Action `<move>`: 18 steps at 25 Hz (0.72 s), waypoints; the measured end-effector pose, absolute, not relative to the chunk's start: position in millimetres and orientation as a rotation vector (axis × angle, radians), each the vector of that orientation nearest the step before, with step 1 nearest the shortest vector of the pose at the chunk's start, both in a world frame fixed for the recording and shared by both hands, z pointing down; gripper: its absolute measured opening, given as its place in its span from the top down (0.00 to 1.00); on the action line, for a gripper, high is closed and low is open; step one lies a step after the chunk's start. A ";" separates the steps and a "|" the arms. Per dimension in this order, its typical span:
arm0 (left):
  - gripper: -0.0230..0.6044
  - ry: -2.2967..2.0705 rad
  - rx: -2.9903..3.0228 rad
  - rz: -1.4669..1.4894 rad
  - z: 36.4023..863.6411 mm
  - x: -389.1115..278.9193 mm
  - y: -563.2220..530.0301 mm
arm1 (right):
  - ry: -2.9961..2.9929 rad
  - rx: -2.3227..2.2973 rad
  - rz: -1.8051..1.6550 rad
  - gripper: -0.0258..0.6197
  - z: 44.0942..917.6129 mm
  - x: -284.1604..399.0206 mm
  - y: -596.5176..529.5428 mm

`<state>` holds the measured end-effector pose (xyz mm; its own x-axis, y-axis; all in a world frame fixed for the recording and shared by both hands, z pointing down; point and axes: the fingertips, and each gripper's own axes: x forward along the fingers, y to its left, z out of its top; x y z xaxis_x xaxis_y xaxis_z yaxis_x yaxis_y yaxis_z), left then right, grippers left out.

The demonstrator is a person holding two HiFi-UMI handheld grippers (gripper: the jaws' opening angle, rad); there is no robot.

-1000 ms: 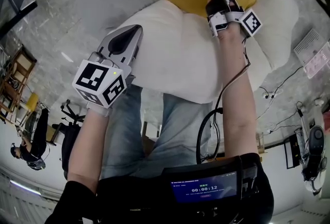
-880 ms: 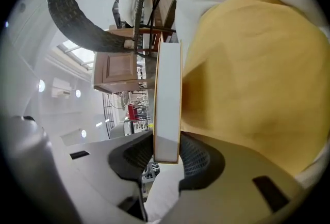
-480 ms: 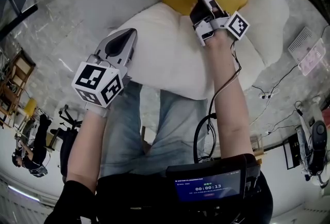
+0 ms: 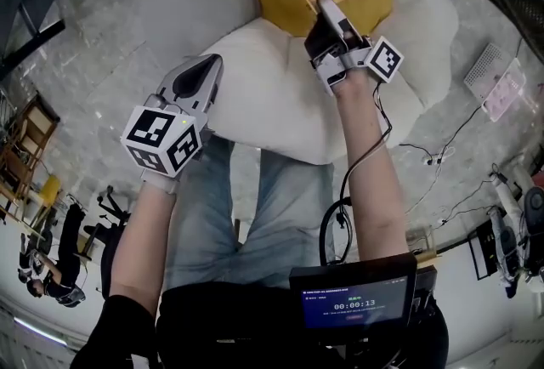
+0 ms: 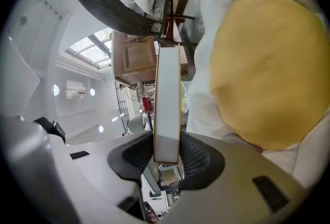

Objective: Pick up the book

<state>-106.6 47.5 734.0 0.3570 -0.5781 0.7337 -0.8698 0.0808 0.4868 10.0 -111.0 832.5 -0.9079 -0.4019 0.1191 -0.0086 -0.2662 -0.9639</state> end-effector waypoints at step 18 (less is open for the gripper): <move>0.94 -1.248 1.687 0.388 695.7 -109.7 36.1 | 1.701 -0.421 -2.133 0.71 724.5 0.0 -105.5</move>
<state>-109.7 36.1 695.7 0.4247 -0.5554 0.7149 -0.8628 -0.0091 0.5055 0.0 -105.5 724.5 -0.8834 -0.4687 -0.0024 0.1066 -0.1959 -0.9748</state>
